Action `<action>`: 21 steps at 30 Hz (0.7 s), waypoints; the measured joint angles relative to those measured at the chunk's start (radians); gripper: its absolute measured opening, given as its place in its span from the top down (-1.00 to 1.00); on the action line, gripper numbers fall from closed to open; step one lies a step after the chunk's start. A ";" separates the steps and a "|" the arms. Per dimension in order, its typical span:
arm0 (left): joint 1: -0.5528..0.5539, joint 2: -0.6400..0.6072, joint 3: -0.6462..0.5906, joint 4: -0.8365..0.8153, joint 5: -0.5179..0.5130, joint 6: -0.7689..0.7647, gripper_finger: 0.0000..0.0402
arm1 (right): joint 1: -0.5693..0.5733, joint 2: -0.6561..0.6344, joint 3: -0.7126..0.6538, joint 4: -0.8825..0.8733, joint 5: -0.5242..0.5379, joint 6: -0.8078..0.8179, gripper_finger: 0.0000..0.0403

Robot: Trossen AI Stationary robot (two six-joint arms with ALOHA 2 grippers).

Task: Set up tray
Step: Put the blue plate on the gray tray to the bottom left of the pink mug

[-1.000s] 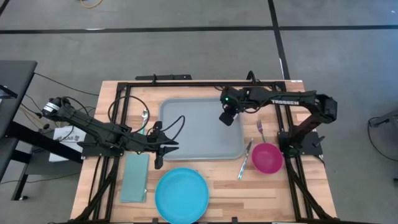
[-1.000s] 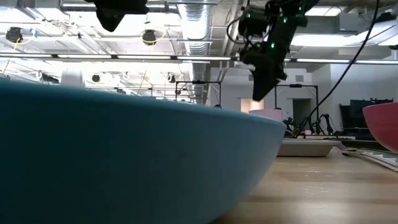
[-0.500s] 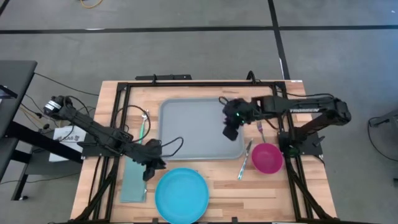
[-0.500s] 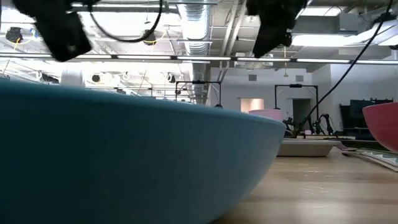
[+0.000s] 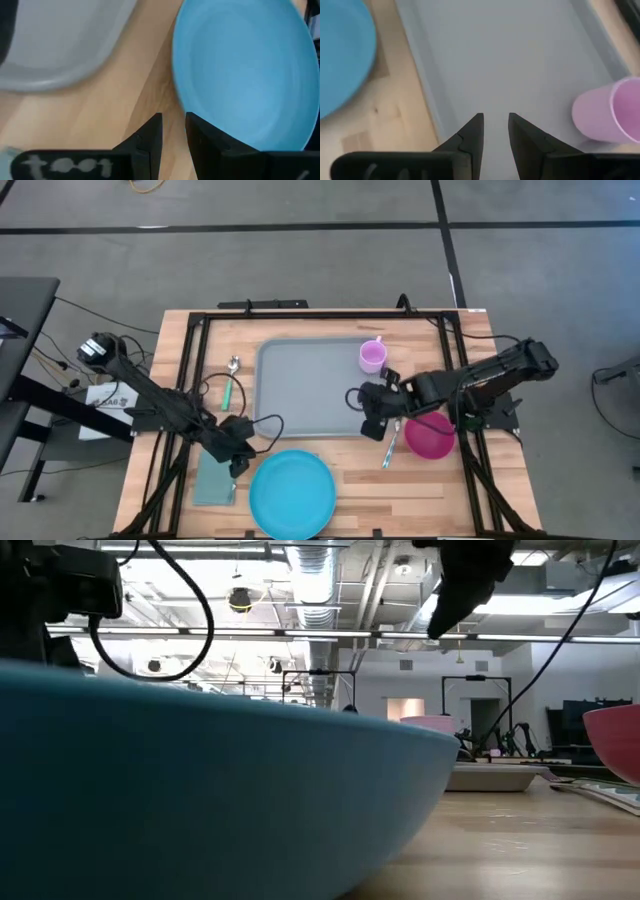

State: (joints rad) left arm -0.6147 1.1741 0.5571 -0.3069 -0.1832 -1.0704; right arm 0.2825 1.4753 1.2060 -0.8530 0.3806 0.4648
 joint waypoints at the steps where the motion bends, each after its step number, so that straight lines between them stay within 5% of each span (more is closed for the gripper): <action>1: -0.005 0.017 -0.001 0.032 0.004 -0.019 0.63 | 0.011 0.002 0.000 0.009 0.016 0.000 0.59; 8: -0.024 0.186 -0.001 0.198 0.035 -0.060 0.63 | 0.049 0.002 0.000 0.060 0.067 -0.014 0.59; 21: -0.017 0.336 0.056 0.183 0.021 -0.087 0.66 | 0.056 0.002 0.000 0.051 0.066 0.006 0.59</action>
State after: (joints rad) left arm -0.6315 1.5097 0.6136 -0.1238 -0.1620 -1.1573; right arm 0.3385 1.4773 1.2064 -0.8021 0.4469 0.4709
